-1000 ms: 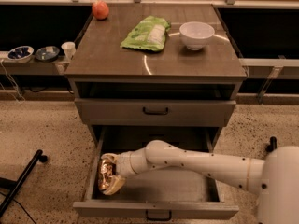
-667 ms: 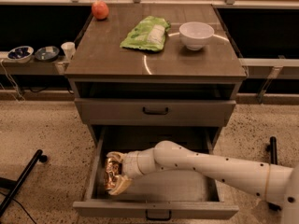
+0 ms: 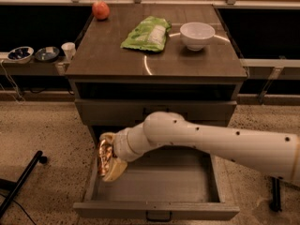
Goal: Pick orange can from middle drawer and place on counter
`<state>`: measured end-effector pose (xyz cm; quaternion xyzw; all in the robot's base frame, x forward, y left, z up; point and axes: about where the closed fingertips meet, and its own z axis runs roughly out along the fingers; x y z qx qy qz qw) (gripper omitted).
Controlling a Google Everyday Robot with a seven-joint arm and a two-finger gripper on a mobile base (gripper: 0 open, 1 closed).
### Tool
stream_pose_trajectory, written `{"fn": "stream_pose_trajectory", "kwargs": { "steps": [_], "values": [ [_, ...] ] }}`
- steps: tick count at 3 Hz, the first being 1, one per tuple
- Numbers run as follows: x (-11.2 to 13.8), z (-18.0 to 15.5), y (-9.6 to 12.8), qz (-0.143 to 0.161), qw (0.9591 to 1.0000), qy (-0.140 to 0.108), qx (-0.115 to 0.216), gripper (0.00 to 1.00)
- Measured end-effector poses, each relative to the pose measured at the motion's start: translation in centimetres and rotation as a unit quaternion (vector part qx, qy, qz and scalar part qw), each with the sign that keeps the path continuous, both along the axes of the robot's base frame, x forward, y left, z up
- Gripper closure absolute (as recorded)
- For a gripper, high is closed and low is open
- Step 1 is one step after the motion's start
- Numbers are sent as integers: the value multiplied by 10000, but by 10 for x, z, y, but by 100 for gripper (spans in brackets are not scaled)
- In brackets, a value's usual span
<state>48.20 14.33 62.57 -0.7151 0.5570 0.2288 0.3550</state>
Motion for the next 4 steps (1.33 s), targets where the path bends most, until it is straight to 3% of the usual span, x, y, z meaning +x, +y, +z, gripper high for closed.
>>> {"fn": "stream_pose_trajectory", "kwargs": {
  "steps": [1, 2, 3, 4],
  "values": [
    [9, 57, -21, -54, 9990, -272, -340, 100],
    [7, 63, -22, -13, 9987, -309, -406, 100],
    [10, 72, -29, 30, 9994, -339, -106, 100],
    [14, 121, -38, -24, 9943, -730, 780, 100]
  ]
}}
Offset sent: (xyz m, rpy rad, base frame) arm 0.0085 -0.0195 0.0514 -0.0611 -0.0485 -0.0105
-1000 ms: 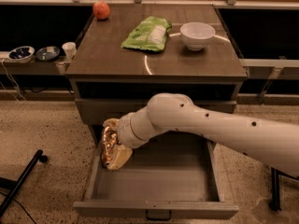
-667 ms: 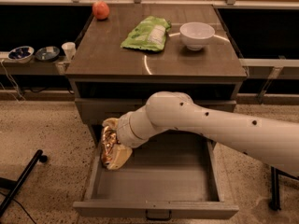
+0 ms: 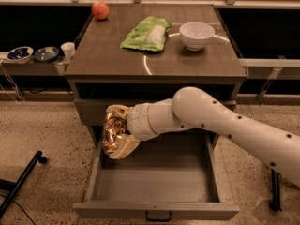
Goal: Pick orange can from middle drawer and place on counter
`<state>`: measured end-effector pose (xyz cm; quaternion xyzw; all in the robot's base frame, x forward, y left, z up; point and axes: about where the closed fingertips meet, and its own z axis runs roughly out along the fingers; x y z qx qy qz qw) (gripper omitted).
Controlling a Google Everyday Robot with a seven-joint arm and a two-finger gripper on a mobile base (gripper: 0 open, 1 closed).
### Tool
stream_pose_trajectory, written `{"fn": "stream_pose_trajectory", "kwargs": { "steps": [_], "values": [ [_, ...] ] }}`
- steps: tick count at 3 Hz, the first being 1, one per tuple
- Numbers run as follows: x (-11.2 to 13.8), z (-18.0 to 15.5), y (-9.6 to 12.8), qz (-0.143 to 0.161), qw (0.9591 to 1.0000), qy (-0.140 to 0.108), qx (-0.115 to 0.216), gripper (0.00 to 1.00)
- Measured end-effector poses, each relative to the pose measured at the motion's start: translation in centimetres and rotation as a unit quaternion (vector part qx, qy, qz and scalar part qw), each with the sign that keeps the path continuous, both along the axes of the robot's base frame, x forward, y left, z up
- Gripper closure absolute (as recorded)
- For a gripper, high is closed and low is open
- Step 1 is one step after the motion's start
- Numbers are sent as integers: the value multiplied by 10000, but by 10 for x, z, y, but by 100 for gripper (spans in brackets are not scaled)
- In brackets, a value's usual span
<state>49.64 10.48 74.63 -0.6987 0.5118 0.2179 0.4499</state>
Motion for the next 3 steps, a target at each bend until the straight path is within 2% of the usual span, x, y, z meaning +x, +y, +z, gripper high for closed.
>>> {"fn": "stream_pose_trajectory", "kwargs": {
  "steps": [1, 2, 3],
  "values": [
    [21, 65, -49, -484, 9956, -511, 624, 100],
    [58, 128, -95, -1150, 9852, -873, 924, 100],
    [125, 164, -150, -2342, 9635, -304, 1263, 100]
  ]
}}
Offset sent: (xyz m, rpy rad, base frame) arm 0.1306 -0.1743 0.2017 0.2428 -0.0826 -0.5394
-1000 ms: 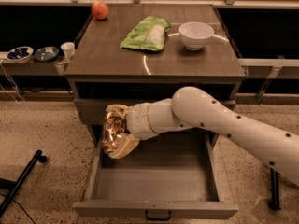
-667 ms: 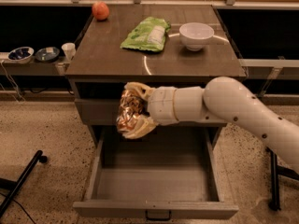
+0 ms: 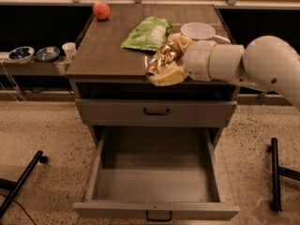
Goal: Pick orange can from middle drawer and place on counter
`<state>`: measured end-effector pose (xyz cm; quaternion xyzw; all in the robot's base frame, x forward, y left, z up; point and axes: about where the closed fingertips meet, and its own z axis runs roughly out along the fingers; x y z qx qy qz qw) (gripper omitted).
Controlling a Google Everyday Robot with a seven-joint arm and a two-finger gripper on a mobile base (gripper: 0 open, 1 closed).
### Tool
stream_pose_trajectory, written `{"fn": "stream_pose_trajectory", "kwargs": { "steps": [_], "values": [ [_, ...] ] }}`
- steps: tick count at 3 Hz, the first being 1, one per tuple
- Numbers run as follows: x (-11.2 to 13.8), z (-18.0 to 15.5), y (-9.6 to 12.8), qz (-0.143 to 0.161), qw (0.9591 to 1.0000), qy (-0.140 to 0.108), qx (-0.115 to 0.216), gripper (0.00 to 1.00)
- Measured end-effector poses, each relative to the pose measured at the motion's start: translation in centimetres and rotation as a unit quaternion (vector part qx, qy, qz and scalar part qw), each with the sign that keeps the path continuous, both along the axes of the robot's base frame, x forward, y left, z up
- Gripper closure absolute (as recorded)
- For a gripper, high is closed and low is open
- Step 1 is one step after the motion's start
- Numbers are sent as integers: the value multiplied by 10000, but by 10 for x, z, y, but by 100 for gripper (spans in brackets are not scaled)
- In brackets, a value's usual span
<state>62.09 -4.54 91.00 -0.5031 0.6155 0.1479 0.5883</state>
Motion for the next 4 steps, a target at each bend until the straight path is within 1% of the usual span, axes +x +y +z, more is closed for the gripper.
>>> {"fn": "stream_pose_trajectory", "kwargs": {
  "steps": [1, 2, 3, 4],
  "values": [
    [36, 14, -19, -835, 9942, 354, 584, 100],
    [80, -3, -25, -1345, 9826, 801, 1000, 100],
    [110, -18, -20, -1573, 9741, 1142, 1159, 100],
    [129, -32, -13, -1491, 9736, 1369, 1050, 81]
  ]
}}
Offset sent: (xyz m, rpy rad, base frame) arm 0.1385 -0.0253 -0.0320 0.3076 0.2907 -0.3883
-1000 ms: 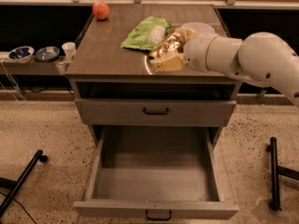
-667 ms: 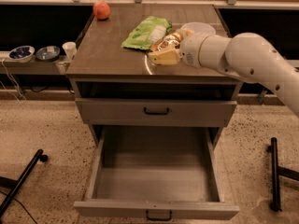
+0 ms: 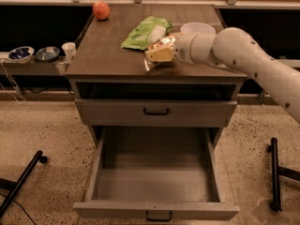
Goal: Pick orange can from middle drawer and place on counter
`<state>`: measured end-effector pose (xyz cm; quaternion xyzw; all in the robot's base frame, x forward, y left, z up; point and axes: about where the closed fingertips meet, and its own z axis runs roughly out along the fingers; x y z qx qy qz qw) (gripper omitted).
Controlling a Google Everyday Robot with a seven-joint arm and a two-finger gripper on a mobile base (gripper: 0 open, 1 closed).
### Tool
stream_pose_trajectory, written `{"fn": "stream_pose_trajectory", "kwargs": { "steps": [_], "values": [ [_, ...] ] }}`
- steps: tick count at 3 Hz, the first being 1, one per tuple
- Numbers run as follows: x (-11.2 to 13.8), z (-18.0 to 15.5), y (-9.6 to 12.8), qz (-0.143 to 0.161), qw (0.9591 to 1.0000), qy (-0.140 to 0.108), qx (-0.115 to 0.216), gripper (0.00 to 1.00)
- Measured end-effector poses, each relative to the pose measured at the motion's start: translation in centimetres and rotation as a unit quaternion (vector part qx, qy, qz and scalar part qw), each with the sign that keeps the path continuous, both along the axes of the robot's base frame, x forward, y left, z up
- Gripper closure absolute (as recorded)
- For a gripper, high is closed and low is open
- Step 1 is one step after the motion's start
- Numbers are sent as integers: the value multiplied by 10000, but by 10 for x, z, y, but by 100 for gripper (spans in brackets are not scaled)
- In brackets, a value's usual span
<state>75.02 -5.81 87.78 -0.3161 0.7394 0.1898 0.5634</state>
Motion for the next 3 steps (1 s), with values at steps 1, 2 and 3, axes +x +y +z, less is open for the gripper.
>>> {"fn": "stream_pose_trajectory", "kwargs": {
  "steps": [1, 2, 3],
  "values": [
    [0, -1, 3, 46, 10000, 30, -16, 58],
    [0, -1, 3, 46, 10000, 30, -16, 35],
    [0, -1, 3, 46, 10000, 30, -16, 11]
  ]
}}
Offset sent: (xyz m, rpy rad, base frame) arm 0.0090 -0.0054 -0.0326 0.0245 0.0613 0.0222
